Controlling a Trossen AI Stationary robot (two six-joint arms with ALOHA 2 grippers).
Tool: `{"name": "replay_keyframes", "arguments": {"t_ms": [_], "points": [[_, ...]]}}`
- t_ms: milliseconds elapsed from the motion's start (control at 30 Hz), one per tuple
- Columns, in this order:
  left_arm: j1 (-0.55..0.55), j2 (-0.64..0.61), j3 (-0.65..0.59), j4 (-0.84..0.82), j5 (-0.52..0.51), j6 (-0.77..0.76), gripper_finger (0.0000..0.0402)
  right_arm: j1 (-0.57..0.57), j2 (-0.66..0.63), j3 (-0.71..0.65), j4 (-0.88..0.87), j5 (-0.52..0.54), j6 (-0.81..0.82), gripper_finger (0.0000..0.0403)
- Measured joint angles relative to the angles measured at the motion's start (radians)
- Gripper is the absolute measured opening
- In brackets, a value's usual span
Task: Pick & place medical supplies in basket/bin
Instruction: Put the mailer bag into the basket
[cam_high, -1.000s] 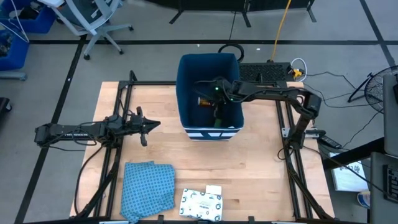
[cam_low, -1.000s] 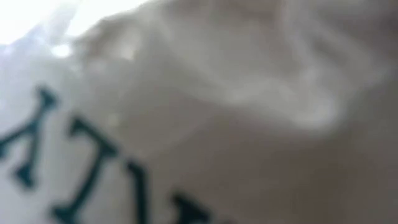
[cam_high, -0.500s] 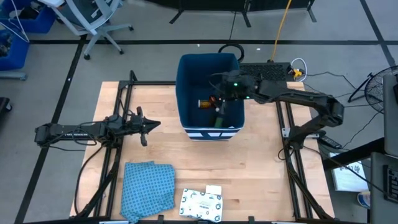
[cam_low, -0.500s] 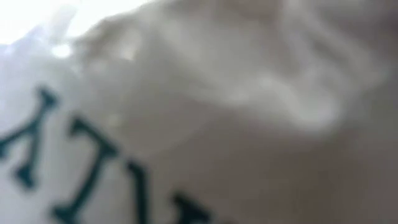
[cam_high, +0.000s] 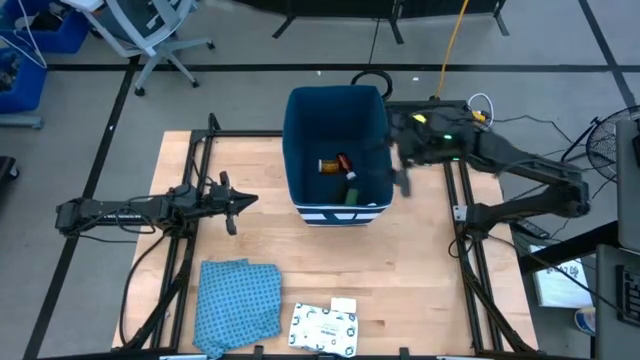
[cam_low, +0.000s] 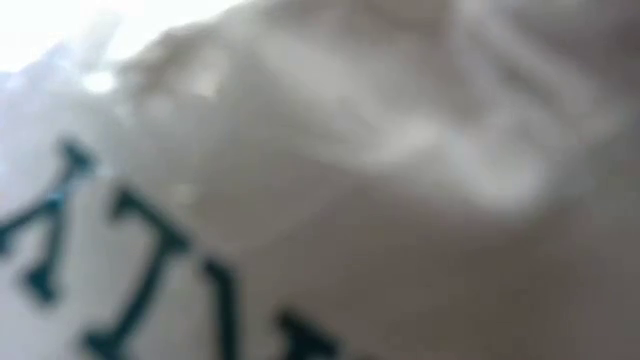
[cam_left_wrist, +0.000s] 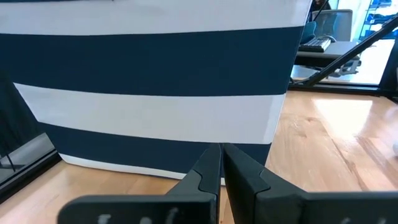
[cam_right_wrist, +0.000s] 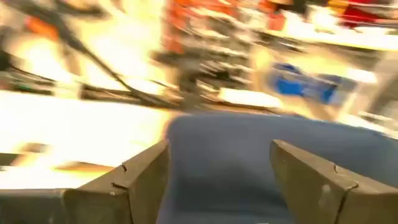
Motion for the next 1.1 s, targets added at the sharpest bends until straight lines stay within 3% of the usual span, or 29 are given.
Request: {"name": "replay_keyframes", "arguments": {"t_ms": [167, 367, 567, 667, 800, 967, 1100], "points": [[0.0, 0.0, 0.0, 0.0, 0.001, -0.005, 0.0021, 0.053, -0.091, -0.007, -0.096, -0.244, 0.085, 0.0251], [0.0, 0.0, 0.0, 0.0, 0.002, -0.024, 0.0021, 0.146, -0.224, -0.13, -0.044, -0.269, 0.09, 0.0177], [0.0, 0.0, 0.0, 0.0, 0.002, -0.027, 0.0021, 0.172, -0.368, -0.262, 0.031, -0.113, 0.076, 0.0056], [0.0, 0.0, 0.0, 0.0, 0.002, -0.027, 0.0021, 0.172, -0.434, -0.339, 0.079, -0.087, 0.077, 0.001], [0.0, 0.0, 0.0, 0.0, 0.002, -0.027, 0.0021, 0.177, -0.515, -0.453, 0.158, -0.078, 0.133, 0.0013], [0.0, 0.0, 0.0, 0.0, 0.002, -0.027, 0.0021, 0.209, -0.616, -0.629, 0.257, 0.074, 0.172, 0.0002], [0.0, 0.0, 0.0, -0.006, 0.002, -0.034, 0.0021, 0.23, -0.712, -0.748, 0.318, 0.091, 0.172, 0.0002]]}}
